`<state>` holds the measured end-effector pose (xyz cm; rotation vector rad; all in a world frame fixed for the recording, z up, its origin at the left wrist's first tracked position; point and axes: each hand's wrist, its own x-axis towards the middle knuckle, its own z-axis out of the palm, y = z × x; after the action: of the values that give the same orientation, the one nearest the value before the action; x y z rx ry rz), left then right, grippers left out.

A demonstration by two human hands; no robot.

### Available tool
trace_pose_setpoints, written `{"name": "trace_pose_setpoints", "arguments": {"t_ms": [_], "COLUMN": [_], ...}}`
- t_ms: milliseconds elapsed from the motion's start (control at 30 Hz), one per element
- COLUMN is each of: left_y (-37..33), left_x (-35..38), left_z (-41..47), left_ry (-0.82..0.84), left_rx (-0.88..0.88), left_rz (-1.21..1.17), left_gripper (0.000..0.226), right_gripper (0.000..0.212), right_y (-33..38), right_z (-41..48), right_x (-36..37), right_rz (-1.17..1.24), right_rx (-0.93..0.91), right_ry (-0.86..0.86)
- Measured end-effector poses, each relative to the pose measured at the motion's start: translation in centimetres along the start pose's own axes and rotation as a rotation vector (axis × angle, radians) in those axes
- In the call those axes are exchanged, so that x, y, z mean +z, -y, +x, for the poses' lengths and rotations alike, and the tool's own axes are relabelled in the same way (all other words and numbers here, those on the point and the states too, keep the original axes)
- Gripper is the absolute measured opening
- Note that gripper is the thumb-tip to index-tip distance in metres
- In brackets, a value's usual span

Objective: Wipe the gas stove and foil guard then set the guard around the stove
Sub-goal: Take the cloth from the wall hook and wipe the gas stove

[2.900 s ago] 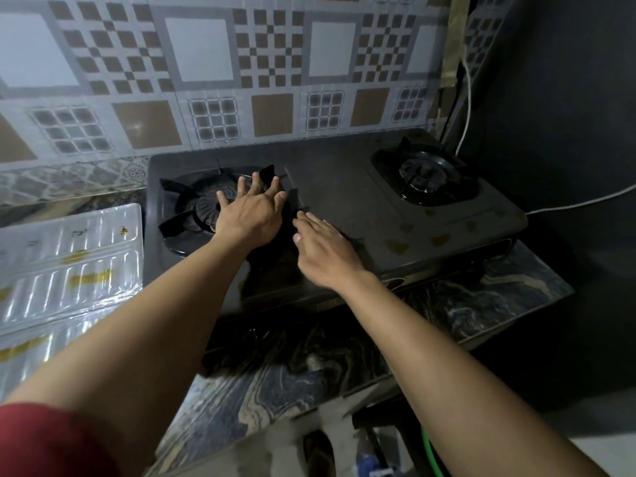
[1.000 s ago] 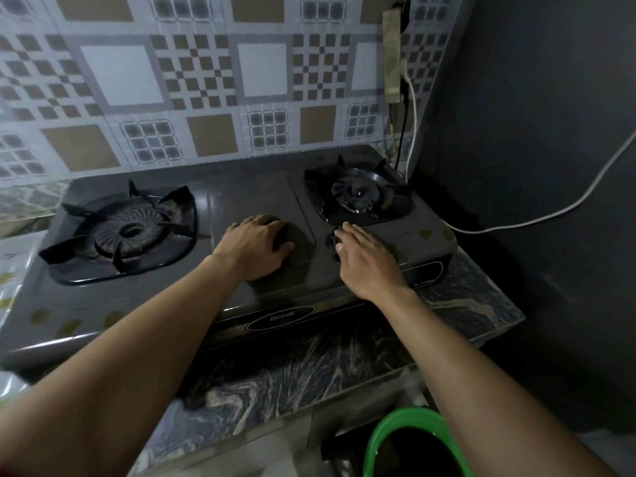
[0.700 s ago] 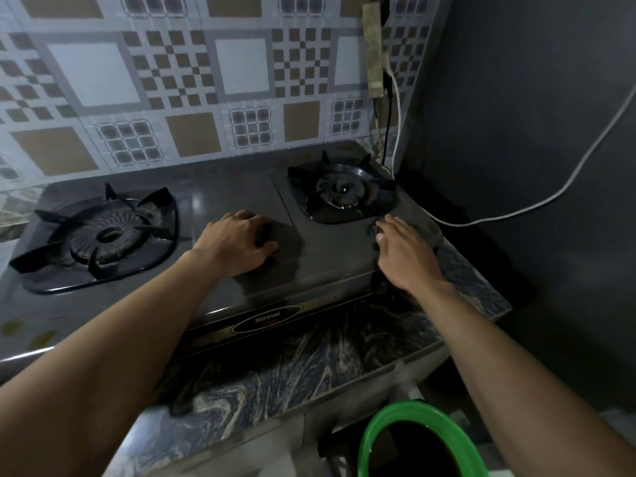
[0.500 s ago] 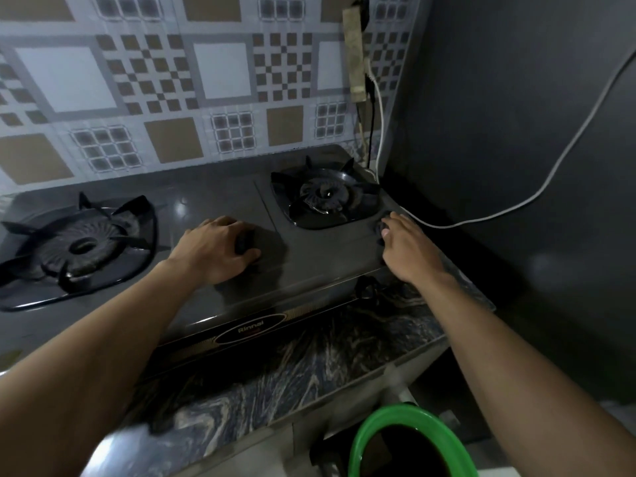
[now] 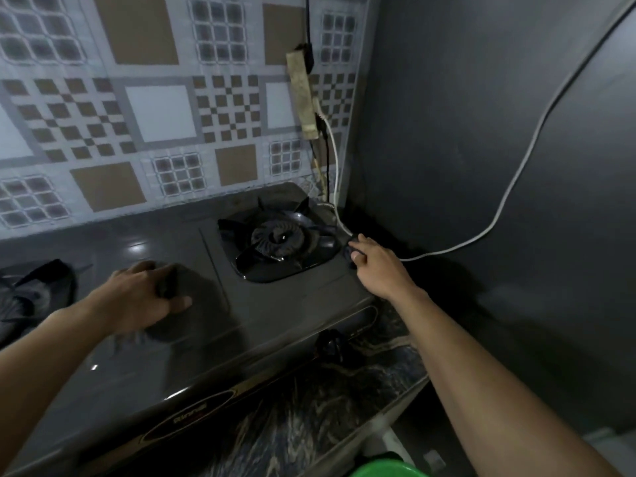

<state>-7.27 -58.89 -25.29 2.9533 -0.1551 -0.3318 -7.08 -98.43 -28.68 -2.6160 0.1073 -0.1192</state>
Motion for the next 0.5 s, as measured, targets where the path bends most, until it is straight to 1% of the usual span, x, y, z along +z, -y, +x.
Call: {"name": "trace_pose_setpoints", "arguments": {"t_ms": [67, 200, 300, 433, 500], "left_y": [0.2, 0.9, 1.6, 3.1, 3.9], "left_x": [0.0, 0.4, 1.4, 2.6, 3.2], "left_z": [0.4, 1.4, 2.0, 2.8, 3.1], "left_ry": [0.013, 0.018, -0.01, -0.059, -0.073], "left_rx": [-0.001, -0.015, -0.019, -0.026, -0.025], "left_rz": [-0.021, 0.006, 0.021, 0.04, 0.055], "left_gripper": [0.084, 0.088, 0.094, 0.115, 0.117], "right_gripper": [0.041, 0.041, 0.04, 0.037, 0.036], "right_y": [-0.4, -0.5, -0.7, -0.9, -0.6], "right_z": [1.4, 4.5, 6.9, 10.6, 12.7], "right_x": [-0.2, -0.4, -0.2, 0.1, 0.1], "right_rz": [0.039, 0.109, 0.202, 0.255, 0.296], "right_rx": [0.004, 0.005, 0.002, -0.02, -0.024], "right_ry": [0.041, 0.122, 0.16, 0.231, 0.283]}}
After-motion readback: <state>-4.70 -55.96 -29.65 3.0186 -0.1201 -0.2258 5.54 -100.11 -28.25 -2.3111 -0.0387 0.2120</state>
